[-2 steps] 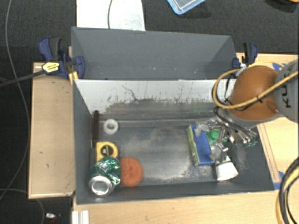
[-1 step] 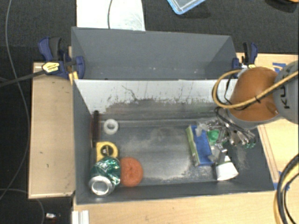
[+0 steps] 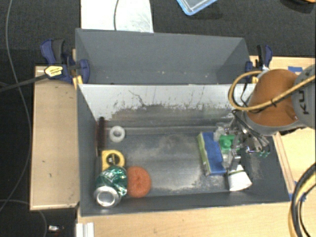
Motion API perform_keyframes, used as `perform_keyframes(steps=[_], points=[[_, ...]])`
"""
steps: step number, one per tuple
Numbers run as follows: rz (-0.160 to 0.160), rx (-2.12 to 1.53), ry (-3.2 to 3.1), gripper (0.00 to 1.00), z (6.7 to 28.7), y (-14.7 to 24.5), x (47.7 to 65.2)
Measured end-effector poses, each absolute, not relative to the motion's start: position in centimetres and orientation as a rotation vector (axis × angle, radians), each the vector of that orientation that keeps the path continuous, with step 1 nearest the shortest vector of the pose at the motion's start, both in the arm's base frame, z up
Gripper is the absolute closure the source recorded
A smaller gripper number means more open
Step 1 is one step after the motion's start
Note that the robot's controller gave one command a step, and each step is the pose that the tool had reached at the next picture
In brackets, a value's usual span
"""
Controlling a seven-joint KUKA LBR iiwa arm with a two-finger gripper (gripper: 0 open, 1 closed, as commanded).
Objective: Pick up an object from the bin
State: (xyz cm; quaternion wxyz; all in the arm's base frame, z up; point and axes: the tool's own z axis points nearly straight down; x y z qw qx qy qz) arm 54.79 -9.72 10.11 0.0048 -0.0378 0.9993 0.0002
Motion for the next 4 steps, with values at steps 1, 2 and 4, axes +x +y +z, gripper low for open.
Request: perform_keyframes(steps=[1, 2, 4], points=[[-0.001, -0.299, 3.116, 0.00, 10.9, -11.5, 54.9], [0.000, -0.059, 3.127, 0.00, 12.4, -11.5, 55.3], [-0.001, 0.230, 3.115, 1.00, 10.5, -12.5, 56.3]])
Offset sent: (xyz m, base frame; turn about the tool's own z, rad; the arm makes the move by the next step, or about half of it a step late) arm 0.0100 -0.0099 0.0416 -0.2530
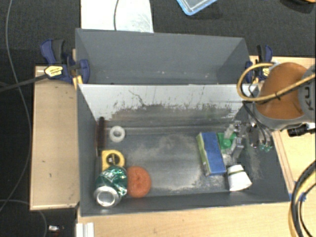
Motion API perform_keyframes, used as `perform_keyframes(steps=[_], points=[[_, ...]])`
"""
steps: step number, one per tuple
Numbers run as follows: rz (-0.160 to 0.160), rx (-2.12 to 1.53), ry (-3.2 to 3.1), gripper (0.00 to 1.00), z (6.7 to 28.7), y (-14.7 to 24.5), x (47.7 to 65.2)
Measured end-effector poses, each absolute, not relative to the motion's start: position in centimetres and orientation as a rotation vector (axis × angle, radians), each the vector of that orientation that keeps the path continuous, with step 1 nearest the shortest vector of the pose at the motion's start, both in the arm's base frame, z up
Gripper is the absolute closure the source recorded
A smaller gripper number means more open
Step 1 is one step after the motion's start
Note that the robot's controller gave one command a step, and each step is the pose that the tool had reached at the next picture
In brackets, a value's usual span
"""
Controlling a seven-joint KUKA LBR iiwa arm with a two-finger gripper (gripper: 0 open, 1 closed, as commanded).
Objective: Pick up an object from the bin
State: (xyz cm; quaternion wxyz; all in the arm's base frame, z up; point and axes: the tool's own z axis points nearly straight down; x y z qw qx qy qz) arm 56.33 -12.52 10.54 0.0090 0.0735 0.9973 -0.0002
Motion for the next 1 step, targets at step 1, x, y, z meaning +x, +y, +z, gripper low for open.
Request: perform_keyframes(steps=[1], points=[[-0.002, 0.079, 3.127, 1.00, 14.22, -12.57, 55.13]])
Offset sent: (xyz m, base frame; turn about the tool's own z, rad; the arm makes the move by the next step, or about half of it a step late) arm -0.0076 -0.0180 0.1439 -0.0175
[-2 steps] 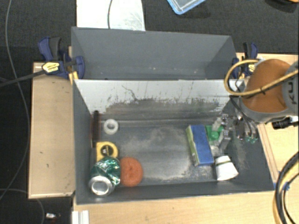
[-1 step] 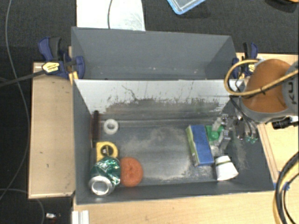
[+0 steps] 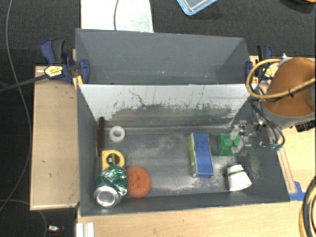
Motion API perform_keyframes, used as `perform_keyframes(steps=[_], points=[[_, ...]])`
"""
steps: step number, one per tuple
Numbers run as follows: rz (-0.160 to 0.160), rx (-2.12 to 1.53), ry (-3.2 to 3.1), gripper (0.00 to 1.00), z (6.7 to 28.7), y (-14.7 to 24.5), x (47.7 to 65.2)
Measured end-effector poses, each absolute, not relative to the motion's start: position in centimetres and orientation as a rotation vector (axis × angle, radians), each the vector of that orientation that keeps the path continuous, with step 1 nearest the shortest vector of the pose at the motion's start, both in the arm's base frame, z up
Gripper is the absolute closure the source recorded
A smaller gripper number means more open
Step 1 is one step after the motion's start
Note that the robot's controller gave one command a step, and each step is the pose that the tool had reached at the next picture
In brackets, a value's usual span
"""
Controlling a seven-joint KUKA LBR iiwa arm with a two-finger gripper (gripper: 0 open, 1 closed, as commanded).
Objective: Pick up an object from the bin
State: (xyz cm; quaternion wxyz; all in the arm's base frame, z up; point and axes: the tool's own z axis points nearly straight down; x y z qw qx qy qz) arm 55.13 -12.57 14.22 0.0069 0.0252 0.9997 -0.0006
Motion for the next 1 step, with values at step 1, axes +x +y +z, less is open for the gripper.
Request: perform_keyframes(steps=[1], points=[[0.000, 0.131, 3.124, 1.00, 21.63, -13.69, 55.40]])
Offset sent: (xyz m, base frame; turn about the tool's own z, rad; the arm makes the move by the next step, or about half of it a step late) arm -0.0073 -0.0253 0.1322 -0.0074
